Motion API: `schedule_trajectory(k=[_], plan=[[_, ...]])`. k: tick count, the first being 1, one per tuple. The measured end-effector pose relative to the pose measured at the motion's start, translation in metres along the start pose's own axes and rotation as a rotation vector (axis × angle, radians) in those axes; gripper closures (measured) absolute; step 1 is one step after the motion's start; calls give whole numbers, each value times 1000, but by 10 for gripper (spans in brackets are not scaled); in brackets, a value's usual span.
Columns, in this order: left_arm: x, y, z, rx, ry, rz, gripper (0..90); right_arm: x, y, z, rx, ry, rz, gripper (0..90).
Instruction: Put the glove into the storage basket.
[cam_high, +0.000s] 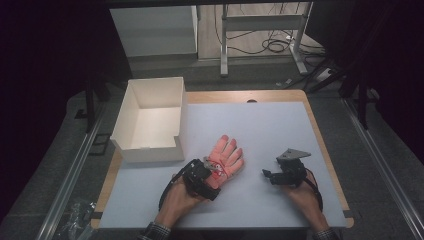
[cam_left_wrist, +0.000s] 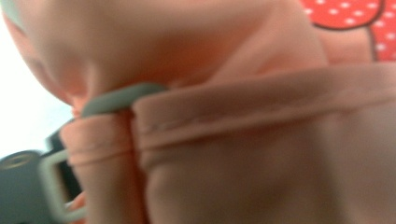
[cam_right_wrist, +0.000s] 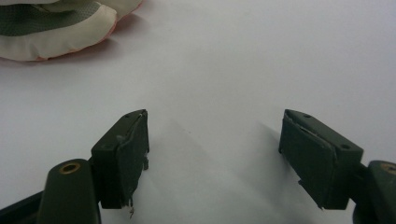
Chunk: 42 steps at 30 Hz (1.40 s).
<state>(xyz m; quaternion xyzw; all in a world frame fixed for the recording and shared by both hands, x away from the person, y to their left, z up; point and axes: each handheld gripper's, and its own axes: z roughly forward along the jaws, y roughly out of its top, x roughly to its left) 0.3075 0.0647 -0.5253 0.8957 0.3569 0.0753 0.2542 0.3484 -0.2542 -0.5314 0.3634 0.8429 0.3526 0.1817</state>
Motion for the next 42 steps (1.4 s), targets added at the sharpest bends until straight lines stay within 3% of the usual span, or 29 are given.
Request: schedule_trajectory(k=[4, 8, 11, 13, 21, 30, 42], plan=[[-2, 2, -6, 1, -2, 17, 315, 0, 0, 0, -1, 0, 0, 244], [2, 2, -11, -4, -31, 17, 392, 0, 0, 0, -1, 0, 0, 243], [6, 5, -15, -9, -46, 14, 399, 0, 0, 0, -1, -1, 0, 244], [6, 8, -17, -16, -30, 15, 404, 0, 0, 0, -1, -1, 0, 244], [14, 30, -34, -67, -24, -35, 402, 0, 0, 0, 0, 0, 0, 243], [27, 58, -49, -88, -17, -88, 399, 0, 0, 0, -2, 0, -2, 243], [45, 99, -67, -97, 36, -113, 394, 0, 0, 0, -1, 2, -2, 243]])
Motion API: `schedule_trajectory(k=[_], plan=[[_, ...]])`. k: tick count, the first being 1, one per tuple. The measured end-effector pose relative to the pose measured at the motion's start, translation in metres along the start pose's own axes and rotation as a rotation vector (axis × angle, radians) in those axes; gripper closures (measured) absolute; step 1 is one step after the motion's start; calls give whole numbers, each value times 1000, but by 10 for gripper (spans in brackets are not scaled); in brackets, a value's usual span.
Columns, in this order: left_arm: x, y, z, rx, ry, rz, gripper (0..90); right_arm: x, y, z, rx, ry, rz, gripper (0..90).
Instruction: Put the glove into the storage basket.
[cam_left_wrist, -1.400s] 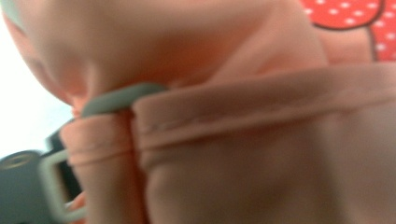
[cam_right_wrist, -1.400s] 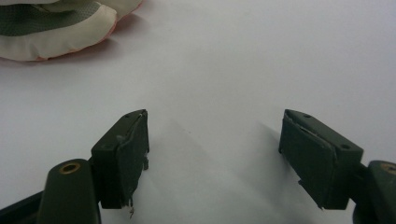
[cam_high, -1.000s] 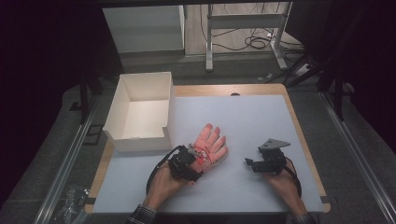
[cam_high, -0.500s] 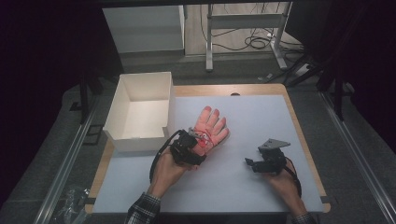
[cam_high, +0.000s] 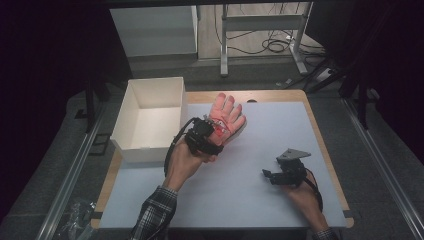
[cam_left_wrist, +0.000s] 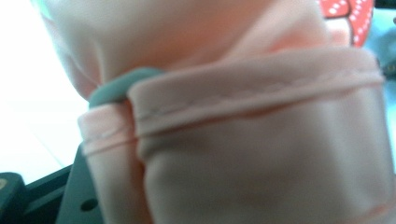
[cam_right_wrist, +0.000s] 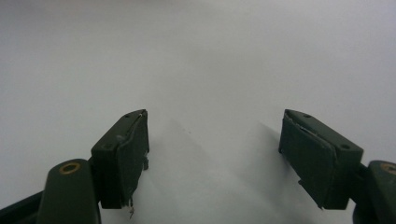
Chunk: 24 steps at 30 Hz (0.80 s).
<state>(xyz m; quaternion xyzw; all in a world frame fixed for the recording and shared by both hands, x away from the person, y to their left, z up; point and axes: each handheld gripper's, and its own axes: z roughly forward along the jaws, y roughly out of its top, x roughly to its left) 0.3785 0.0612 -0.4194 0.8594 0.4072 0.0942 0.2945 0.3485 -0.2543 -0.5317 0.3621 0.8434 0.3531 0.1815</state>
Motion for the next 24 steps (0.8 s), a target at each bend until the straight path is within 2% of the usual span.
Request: schedule_trajectory(k=[5, 11, 13, 17, 24], plan=[[7, 17, -11, -16, 14, -15, 393, 0, 0, 0, -3, 1, 2, 243], [23, 35, -29, -30, 59, -51, 392, 0, 0, 0, -2, 1, 2, 243], [31, 39, -37, -35, 85, -65, 392, 0, 0, 0, -3, 1, -1, 243], [46, 43, -51, -59, 115, -103, 391, 0, 0, 0, -3, 1, -1, 244], [77, 39, -75, -82, 204, -173, 387, 0, 0, 0, -4, 1, -1, 243]])
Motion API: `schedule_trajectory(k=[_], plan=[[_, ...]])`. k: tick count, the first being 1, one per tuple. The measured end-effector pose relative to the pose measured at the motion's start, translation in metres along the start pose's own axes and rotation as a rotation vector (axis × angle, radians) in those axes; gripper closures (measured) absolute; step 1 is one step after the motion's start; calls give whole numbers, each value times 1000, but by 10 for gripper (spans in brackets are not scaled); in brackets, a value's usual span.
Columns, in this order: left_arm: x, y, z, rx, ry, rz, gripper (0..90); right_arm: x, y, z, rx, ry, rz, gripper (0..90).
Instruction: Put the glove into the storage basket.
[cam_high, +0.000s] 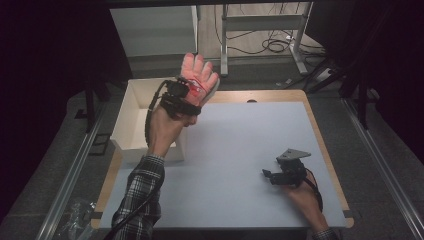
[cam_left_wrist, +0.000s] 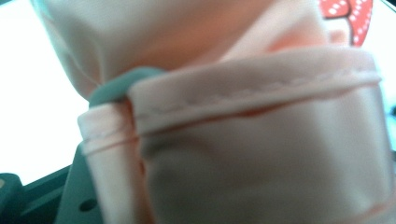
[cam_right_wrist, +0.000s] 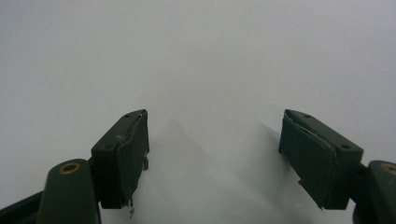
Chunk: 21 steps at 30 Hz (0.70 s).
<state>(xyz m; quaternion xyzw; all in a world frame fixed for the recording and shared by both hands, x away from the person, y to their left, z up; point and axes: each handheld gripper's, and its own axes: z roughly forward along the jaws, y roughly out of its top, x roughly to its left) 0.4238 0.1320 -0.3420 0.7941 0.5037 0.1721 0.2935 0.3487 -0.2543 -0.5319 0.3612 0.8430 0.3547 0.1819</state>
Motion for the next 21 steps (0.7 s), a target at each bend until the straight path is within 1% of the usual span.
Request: schedule_trajectory(k=[2, 4, 6, 7, 8, 12, 15, 17, 21], plan=[[13, -2, -3, 2, 29, -26, 385, 0, 0, 0, 0, 0, 0, 243], [22, -4, -5, 3, 53, -48, 384, 0, 0, 0, 0, 0, 1, 243], [35, -8, -6, 7, 78, -70, 382, 0, 0, 0, -2, -1, -2, 243], [39, -10, -6, 9, 87, -81, 381, 0, 0, 0, -2, -1, -2, 243], [45, -13, -6, 10, 100, -94, 380, 0, 0, 0, -1, 0, 0, 243], [63, -24, -1, 13, 129, -149, 377, 0, 0, 0, -1, 0, 1, 243], [74, -33, 6, 21, 134, -173, 373, 0, 0, 0, -1, 0, 1, 243], [78, -37, 12, 27, 136, -182, 372, 0, 0, 0, -1, -1, 2, 243], [85, -47, 30, 44, 138, -193, 369, 0, 0, 0, -1, -2, 1, 243]])
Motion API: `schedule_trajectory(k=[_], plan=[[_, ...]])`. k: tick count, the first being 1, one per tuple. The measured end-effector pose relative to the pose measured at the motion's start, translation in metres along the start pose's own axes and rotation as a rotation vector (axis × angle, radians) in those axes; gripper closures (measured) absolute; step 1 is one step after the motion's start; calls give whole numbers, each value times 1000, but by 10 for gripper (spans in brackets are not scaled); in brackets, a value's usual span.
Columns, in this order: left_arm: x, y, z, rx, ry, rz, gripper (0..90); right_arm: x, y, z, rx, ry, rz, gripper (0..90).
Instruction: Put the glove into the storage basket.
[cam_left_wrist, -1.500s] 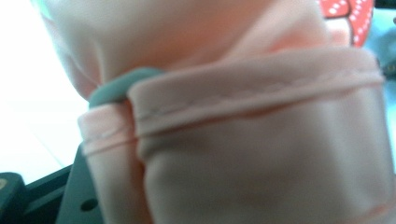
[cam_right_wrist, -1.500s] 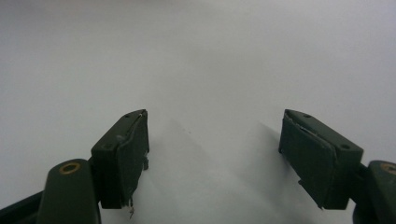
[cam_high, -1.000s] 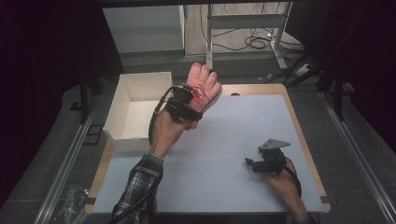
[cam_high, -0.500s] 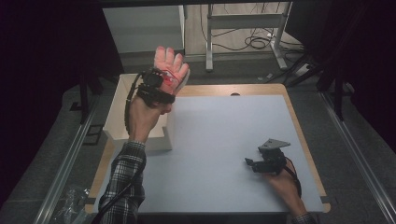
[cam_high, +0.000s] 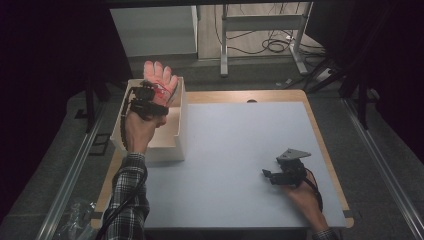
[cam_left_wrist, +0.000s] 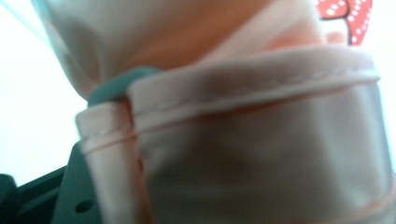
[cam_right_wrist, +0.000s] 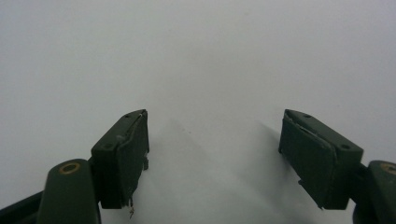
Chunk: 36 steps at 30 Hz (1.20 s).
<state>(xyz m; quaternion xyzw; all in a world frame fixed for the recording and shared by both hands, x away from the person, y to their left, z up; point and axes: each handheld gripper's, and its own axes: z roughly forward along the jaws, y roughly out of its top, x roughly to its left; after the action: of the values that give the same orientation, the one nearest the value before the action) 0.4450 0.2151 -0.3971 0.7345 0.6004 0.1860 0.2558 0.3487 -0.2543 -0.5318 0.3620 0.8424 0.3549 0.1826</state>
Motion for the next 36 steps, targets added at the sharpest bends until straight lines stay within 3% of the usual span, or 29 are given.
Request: schedule_trajectory(k=[11, 15, 25, 31, 36], plan=[[7, -12, 48, 100, 19, -21, 365, 0, 0, 0, 0, 0, 0, 243], [4, -11, 62, 166, 24, -7, 361, 0, 0, 0, 0, 0, 0, 243], [-5, -3, 96, 328, 17, -20, 341, 0, 0, 0, 0, 0, 0, 243], [-4, -1, 112, 410, -15, -25, 276, 0, 0, 0, 0, 0, -1, 242], [-2, -2, 114, 430, -18, -12, 173, 0, 0, 0, 0, 0, -1, 242]])
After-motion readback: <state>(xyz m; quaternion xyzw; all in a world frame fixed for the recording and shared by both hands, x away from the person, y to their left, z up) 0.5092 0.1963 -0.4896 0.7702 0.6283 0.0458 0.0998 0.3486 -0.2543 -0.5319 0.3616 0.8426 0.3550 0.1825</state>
